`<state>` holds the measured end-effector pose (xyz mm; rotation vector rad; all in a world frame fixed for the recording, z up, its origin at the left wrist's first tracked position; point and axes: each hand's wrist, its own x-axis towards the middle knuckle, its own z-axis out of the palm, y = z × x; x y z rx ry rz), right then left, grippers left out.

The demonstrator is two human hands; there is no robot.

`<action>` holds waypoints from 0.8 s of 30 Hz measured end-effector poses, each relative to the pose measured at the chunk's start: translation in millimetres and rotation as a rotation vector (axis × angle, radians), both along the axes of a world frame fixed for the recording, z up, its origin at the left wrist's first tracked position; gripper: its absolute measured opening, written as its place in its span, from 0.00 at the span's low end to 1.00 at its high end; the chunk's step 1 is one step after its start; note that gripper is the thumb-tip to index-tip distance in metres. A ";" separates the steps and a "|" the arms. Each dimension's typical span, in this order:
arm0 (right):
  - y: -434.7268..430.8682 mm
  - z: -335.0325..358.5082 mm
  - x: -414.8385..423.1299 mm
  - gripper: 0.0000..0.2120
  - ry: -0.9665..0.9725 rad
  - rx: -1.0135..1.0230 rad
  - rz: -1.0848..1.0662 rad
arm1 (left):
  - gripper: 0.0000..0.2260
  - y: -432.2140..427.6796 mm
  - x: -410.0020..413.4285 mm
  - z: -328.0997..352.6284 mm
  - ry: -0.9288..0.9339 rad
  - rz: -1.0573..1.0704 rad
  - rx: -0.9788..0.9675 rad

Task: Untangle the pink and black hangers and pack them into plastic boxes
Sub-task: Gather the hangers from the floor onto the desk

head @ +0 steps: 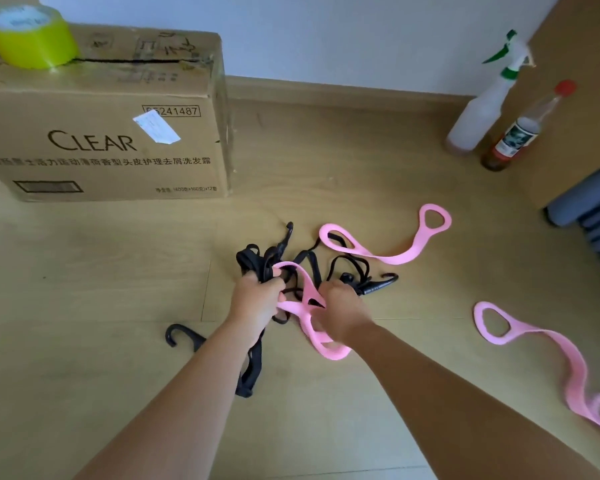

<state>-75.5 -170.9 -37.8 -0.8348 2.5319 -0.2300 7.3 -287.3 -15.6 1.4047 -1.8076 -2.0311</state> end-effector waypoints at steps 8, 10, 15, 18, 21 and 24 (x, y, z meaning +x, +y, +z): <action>42.1 10.9 -24.2 0.09 -0.091 -0.393 -0.321 | 0.08 10.4 -10.2 -27.6 -0.215 -0.185 -0.449; 54.7 17.8 -27.6 0.07 -0.062 -0.458 -0.404 | 0.11 15.0 -13.3 -29.9 -0.293 -0.254 -0.513; 87.5 23.9 -36.0 0.05 0.016 -0.509 -0.505 | 0.12 31.6 -26.2 -41.4 -0.326 -0.328 -0.463; 104.8 17.2 -39.7 0.06 -0.024 -0.478 -0.582 | 0.13 47.7 -31.9 -41.0 -0.274 -0.332 -0.421; 110.1 6.5 -31.6 0.08 -0.176 -0.459 -0.627 | 0.16 57.3 -34.9 -41.6 -0.230 -0.288 -0.345; 105.9 -4.1 -14.9 0.09 -0.265 -0.362 -0.523 | 0.18 58.6 -36.5 -41.7 -0.241 -0.239 -0.258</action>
